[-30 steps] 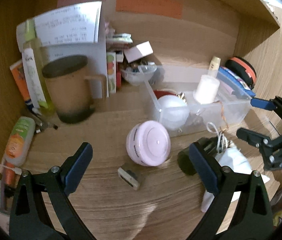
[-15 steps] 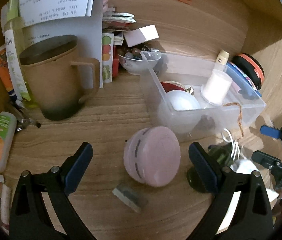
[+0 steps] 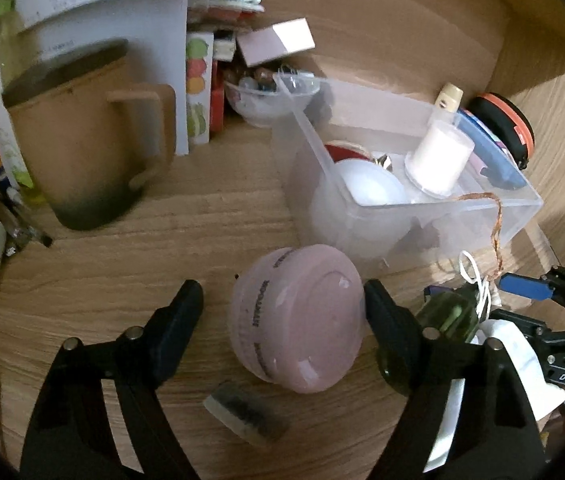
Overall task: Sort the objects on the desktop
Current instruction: 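Grasp the pink round container with the left gripper while the right approaches the small shell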
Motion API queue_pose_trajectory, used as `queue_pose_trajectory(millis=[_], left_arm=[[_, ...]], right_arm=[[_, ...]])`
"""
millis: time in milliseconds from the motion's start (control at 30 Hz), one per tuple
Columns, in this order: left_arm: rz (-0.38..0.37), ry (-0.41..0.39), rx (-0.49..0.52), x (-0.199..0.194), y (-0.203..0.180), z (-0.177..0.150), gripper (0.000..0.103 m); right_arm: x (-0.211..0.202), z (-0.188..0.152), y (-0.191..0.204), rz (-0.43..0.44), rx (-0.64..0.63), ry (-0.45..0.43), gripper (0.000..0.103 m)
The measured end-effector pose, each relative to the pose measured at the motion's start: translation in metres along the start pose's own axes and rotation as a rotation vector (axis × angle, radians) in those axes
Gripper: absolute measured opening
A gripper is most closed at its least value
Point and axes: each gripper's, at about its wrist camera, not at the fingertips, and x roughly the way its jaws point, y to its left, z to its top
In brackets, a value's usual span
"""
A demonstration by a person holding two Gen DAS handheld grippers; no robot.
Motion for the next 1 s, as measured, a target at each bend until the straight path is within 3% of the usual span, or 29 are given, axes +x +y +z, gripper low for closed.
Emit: queue_pose_trajectory(millis=[267, 467, 733, 1000], left_arm=[[-0.009, 0.02, -0.025, 0.005, 0.003, 0.001, 0.079], [-0.013, 0.018, -0.018, 0.006, 0.0, 0.003, 0.059], [0.012, -0.005, -0.023, 0.001, -0.001, 0.003, 0.057], [0.023, -0.048, 0.005, -0.013, -0.007, 0.004, 0.04]], right_arm=[[0.006, -0.001, 0.002, 0.039, 0.001, 0.01, 0.029], [0.005, -0.004, 0.003, 0.047, -0.004, 0.0, 0.024], [-0.001, -0.009, 0.006, 0.039, 0.019, -0.017, 0.022], [-0.007, -0.009, 0.001, 0.018, 0.027, -0.03, 0.018]])
